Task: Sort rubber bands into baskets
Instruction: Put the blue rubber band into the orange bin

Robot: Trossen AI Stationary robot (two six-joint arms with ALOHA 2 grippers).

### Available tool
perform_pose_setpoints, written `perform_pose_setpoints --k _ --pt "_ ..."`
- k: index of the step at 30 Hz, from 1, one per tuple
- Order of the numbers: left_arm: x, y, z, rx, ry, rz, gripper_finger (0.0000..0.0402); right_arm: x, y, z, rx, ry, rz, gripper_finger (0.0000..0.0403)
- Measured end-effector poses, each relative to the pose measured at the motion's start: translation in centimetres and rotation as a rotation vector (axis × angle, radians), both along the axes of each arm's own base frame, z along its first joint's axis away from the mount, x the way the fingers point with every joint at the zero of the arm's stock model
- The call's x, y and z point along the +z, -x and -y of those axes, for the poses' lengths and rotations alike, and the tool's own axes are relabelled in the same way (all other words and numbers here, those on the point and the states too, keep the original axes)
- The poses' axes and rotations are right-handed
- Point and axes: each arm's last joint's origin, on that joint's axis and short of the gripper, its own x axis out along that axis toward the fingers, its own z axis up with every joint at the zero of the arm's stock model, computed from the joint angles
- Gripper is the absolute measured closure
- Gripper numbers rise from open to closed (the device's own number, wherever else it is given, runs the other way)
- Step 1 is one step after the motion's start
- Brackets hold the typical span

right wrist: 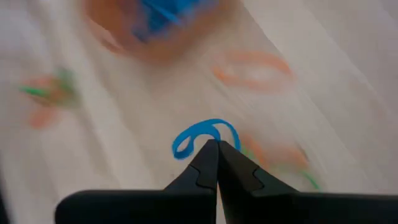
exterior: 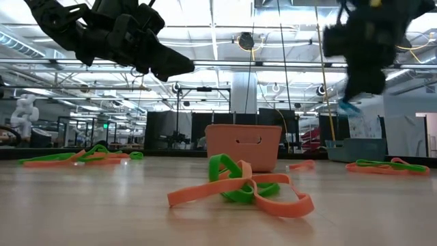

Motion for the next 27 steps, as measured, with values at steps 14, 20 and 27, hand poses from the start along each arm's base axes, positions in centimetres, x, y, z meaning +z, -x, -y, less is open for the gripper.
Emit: perform_pose_setpoints --k 14,20,27 --pt "0.1 0.0 0.0 0.0 0.0 0.006 0.0222 0.9 -7.7 -0.7 0.216 0.189 0.582 0.0402" --pt "0.0 0.0 0.0 0.0 0.001 0.004 0.0222 -2.0 -10.1 -0.3 0.223 0.222 0.562 0.0402" --pt "0.0 0.0 0.0 0.001 0.002 -0.001 0.0222 -4.4 -11.4 0.5 0.207 0.239 0.519 0.0402"
